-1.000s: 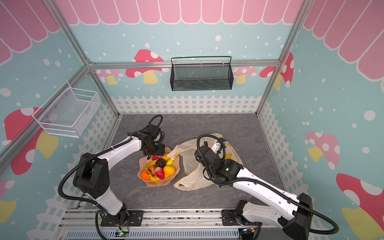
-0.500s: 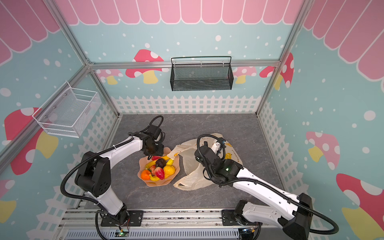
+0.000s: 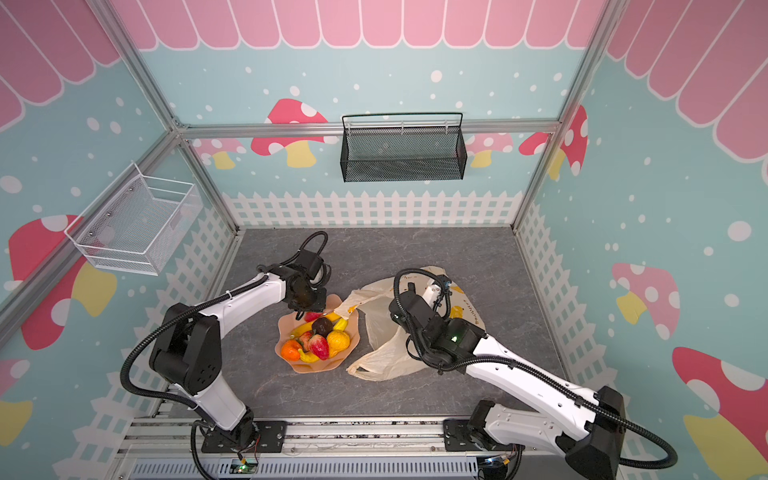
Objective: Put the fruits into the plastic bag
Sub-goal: 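Lift the strawberry with the left gripper toward the bag opening held by the right gripper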
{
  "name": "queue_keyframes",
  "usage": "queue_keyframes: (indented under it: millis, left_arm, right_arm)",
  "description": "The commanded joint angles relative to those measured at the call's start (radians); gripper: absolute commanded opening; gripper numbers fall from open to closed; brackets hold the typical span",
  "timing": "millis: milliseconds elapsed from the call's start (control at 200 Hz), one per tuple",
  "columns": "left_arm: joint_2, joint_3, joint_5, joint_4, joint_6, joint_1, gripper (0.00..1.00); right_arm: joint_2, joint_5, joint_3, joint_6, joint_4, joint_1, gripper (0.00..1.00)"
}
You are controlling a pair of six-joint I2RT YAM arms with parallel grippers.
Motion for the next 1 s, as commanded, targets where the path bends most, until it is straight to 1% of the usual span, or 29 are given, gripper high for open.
queue_keyframes:
  millis: [0, 280, 415, 550, 635, 680, 735, 785, 870, 890, 990]
  left_arm:
    - [-0.07, 0.012, -0.021, -0.023, 0.013, -0.004, 0.38]
    - [-0.205, 0.056, -0.042, -0.083, 0.016, 0.001, 0.37]
    - [-0.296, 0.063, 0.001, -0.087, 0.043, 0.001, 0.35]
    - [-0.394, 0.047, 0.105, -0.061, 0.116, 0.001, 0.36]
    - [-0.451, 0.033, 0.199, -0.048, 0.157, 0.0, 0.36]
    - [-0.475, 0.032, 0.271, -0.049, 0.178, -0.002, 0.36]
    - [-0.499, 0.026, 0.35, -0.048, 0.197, -0.004, 0.34]
    - [-0.514, 0.017, 0.394, -0.045, 0.204, -0.01, 0.32]
    - [-0.531, 0.0, 0.434, -0.034, 0.211, -0.011, 0.32]
    - [-0.534, -0.002, 0.437, -0.03, 0.21, -0.039, 0.32]
    - [-0.543, 0.007, 0.453, -0.022, 0.215, -0.071, 0.31]
  right_arm:
    - [-0.02, 0.008, -0.006, 0.003, 0.01, -0.005, 0.0]
    - [-0.034, 0.013, -0.015, 0.009, 0.01, -0.005, 0.0]
    - [-0.036, 0.011, -0.016, 0.008, 0.01, -0.005, 0.0]
    - [-0.036, 0.009, -0.02, 0.011, 0.01, -0.004, 0.0]
    - [-0.038, 0.009, -0.02, 0.01, 0.01, -0.005, 0.0]
    - [-0.036, 0.01, -0.019, 0.01, 0.01, -0.004, 0.0]
    - [-0.035, 0.011, -0.017, 0.007, 0.01, -0.005, 0.0]
    - [-0.034, 0.009, -0.014, 0.004, 0.01, -0.005, 0.0]
    - [-0.031, 0.008, -0.014, 0.004, 0.01, -0.005, 0.0]
    - [-0.032, 0.008, -0.012, 0.001, 0.01, -0.005, 0.0]
    - [-0.032, 0.006, -0.012, -0.002, 0.01, -0.004, 0.0]
